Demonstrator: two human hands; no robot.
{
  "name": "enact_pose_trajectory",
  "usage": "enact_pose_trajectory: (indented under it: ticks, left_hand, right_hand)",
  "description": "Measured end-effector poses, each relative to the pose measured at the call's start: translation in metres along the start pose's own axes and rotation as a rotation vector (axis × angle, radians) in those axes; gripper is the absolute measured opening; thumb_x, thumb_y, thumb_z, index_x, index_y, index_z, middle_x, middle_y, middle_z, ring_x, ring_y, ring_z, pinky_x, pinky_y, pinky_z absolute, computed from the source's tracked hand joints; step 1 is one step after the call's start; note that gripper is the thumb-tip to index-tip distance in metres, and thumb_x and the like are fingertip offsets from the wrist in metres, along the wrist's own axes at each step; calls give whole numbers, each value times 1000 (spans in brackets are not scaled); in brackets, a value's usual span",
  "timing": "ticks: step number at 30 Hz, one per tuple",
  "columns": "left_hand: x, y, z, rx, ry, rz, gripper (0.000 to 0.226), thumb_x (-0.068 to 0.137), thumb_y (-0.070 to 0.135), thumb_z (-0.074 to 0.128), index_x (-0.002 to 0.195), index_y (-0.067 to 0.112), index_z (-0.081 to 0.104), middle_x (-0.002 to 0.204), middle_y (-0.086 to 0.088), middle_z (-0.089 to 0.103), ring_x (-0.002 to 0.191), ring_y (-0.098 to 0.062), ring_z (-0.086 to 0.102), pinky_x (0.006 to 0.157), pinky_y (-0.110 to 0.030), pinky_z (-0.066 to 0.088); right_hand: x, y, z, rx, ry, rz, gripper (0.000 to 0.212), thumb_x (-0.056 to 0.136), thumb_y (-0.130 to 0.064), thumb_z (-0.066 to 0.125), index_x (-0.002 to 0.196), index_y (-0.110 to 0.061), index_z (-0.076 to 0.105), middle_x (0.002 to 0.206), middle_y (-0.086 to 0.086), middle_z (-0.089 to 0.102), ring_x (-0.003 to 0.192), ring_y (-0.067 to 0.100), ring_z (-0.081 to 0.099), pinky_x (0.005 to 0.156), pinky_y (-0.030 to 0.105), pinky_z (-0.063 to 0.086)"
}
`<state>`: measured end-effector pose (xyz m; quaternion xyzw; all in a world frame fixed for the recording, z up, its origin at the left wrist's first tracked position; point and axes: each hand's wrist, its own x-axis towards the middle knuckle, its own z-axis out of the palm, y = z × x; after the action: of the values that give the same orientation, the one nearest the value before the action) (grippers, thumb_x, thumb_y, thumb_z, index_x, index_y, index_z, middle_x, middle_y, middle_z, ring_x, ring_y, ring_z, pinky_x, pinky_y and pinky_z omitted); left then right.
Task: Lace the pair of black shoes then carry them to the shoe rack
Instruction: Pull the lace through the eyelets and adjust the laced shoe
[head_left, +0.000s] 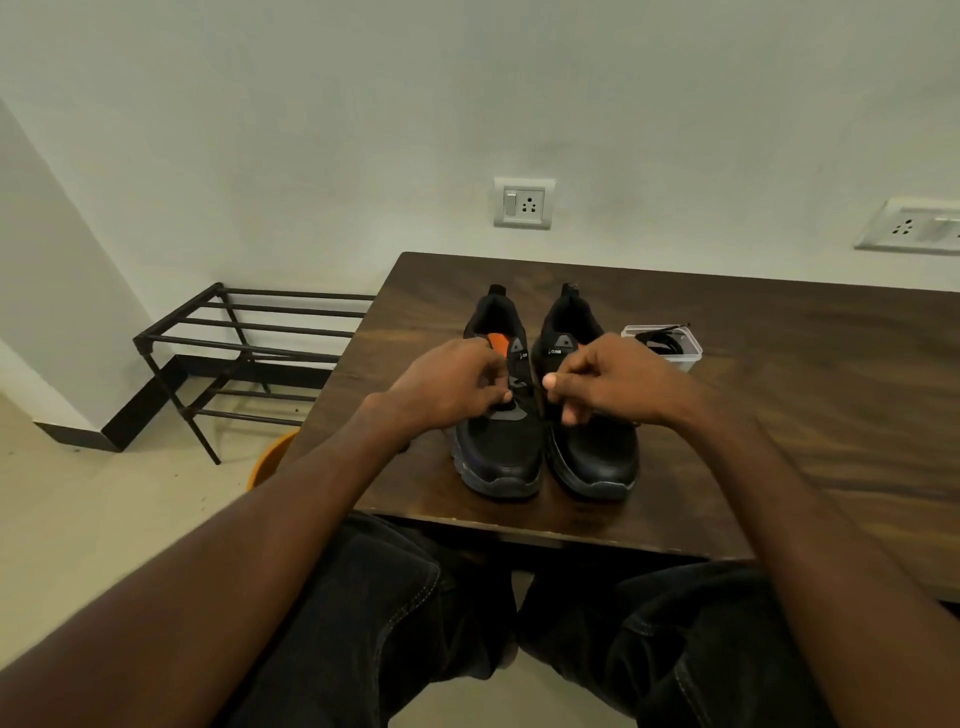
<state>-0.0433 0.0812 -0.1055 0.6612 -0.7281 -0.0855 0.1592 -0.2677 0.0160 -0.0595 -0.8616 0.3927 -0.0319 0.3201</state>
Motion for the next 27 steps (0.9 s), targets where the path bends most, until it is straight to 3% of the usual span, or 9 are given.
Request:
enact_pose_trajectory:
  ticks: [4, 6, 9, 12, 14, 19, 23, 25, 27]
  left_hand:
    - [2, 13, 4, -3, 5, -68, 14, 95, 24, 70, 83, 24, 63, 80, 9, 59, 69, -2, 54, 59, -18, 33]
    - [3, 15, 4, -25, 7, -88, 16, 96, 22, 69, 82, 25, 62, 76, 10, 60, 67, -1, 56, 60, -16, 36]
    - [3, 15, 6, -110, 66, -120, 5, 97, 20, 66, 94, 23, 63, 84, 6, 65, 75, -6, 62, 69, -24, 51]
    - [5, 12, 7, -96, 71, -143, 6, 98, 20, 66, 103, 21, 69, 85, 6, 66, 77, -8, 64, 68, -22, 50]
    - [7, 11, 7, -69, 11, -152, 9, 98, 21, 67, 105, 19, 74, 86, 6, 66, 75, -6, 63, 65, -19, 46]
    - [12, 6, 5, -144, 41, -186, 6, 93, 18, 75, 96, 17, 80, 94, 7, 73, 86, -7, 69, 82, -26, 58]
    - [8, -2, -5, -503, 78, -357, 11, 91, 8, 74, 85, 16, 79, 84, 2, 76, 78, -7, 72, 71, -21, 57]
    - [3, -9, -10, -814, 69, -509, 12, 95, 5, 67, 93, 9, 78, 92, -8, 79, 88, -17, 76, 79, -30, 60]
    - [-2, -13, -12, -950, 33, -540, 14, 98, 7, 61, 102, 7, 74, 99, -10, 79, 91, -20, 76, 79, -32, 56]
  right_hand:
    - [14, 9, 7, -81, 199, -17, 11, 98, -33, 70, 108, -30, 75, 98, -7, 76, 92, 9, 70, 84, 30, 57]
    - [21, 6, 11, -104, 231, -41, 34, 93, -34, 76, 126, -32, 68, 115, -3, 69, 102, 14, 66, 89, 34, 55]
    - [32, -2, 22, -279, 165, -88, 80, 81, -50, 84, 150, -41, 45, 139, 1, 53, 132, 24, 49, 107, 52, 46]
    - [39, -5, 32, -409, 45, -64, 107, 74, -60, 85, 160, -45, 24, 160, 2, 33, 149, 30, 29, 116, 63, 32]
    - [43, -4, 36, -439, -30, -34, 112, 73, -62, 85, 162, -45, 19, 164, 1, 29, 152, 31, 25, 117, 65, 27]
    - [45, -6, 35, -374, -48, 12, 113, 70, -58, 89, 160, -46, 21, 164, -4, 38, 152, 30, 34, 118, 66, 24]
    - [44, -8, 35, -350, -39, 52, 111, 69, -53, 91, 156, -45, 24, 158, -3, 48, 148, 31, 41, 118, 65, 26]
    - [44, -7, 34, -331, -33, 72, 112, 68, -53, 92, 155, -44, 23, 156, -2, 50, 146, 31, 43, 118, 63, 27]
    - [43, -8, 35, -327, -27, 69, 113, 67, -54, 92, 155, -44, 23, 155, -2, 52, 145, 31, 44, 117, 62, 28]
